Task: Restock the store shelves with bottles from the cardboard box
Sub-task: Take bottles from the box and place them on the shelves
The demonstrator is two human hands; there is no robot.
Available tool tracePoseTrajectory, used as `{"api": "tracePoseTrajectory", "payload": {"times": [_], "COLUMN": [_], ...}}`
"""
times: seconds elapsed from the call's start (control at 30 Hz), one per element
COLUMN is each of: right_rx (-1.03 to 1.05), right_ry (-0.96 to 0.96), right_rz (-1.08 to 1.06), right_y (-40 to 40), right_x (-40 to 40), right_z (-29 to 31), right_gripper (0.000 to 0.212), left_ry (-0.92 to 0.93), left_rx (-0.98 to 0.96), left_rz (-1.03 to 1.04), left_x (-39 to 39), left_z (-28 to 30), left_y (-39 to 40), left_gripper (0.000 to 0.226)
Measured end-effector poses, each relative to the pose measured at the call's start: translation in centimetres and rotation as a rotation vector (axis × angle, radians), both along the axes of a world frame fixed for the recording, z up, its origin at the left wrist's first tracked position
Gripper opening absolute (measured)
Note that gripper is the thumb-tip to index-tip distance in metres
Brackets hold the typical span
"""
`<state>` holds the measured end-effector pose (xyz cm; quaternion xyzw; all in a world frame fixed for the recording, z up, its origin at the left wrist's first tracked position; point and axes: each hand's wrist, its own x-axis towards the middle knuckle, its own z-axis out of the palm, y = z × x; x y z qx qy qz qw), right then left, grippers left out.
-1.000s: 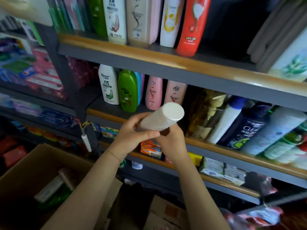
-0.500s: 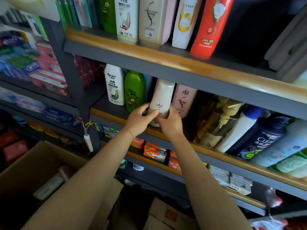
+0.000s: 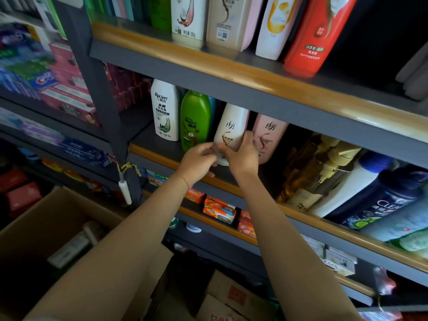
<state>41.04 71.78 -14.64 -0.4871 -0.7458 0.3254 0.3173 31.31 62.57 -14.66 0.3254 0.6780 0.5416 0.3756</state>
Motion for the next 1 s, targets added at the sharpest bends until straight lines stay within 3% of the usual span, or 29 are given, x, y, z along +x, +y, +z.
{"api": "tracePoseTrajectory", "payload": {"times": [0.13, 0.23, 0.3, 0.37, 0.4, 0.5, 0.7, 0.73, 0.83, 0.9, 1.0], "right_rx": [-0.022, 0.070, 0.145, 0.065, 0.005, -0.151, -0.690, -0.754, -0.899, -0.977, -1.056], "right_ry": [0.009, 0.127, 0.270, 0.369, 0.368, 0.276, -0.092, -0.152, -0.333, -0.415, -0.491], "right_rz": [-0.024, -0.116, -0.126, -0.001, 0.098, 0.317, 0.544, 0.559, 0.566, 0.538, 0.459], "right_y": [-0.3, -2.5, -4.8, -7.3, -9.0, -12.5, -22.4, -24.0, -28.6, -30.7, -32.5], "right_x": [0.0, 0.7, 0.8, 0.0, -1.3, -5.0, -16.0, -17.6, -22.1, -24.4, -27.4], "right_z": [0.3, 0.7, 0.6, 0.0, -0.7, -3.7, -14.7, -16.9, -23.5, -27.7, -32.9], "right_gripper": [0.062, 0.063, 0.042, 0.016, 0.016, 0.028, 0.024, 0.022, 0.019, 0.015, 0.009], "left_ry": [-0.063, -0.045, -0.049, -0.082, -0.093, -0.089, -0.012, 0.085, 0.234, 0.111, -0.082], "left_rx": [0.078, 0.190, 0.197, 0.145, 0.101, -0.033, -0.411, -0.503, -0.671, -0.656, -0.554], "left_rz": [0.010, 0.168, 0.250, 0.279, 0.311, 0.397, 0.783, 0.852, 1.108, 1.213, 1.235], "left_x": [0.2, 0.1, -0.7, -1.6, -2.6, -5.0, -12.3, -13.3, -16.2, -17.9, -20.3], "left_z": [0.5, 0.1, -1.0, -2.7, -3.9, -7.6, -17.9, -19.5, -23.0, -24.8, -27.6], "left_y": [-0.8, -2.6, -4.5, -7.0, -9.0, -14.2, -30.1, -32.4, -37.8, -40.1, -41.4], "left_gripper": [0.028, 0.025, 0.023, 0.021, 0.021, 0.022, 0.009, 0.012, 0.071, 0.096, 0.109]}}
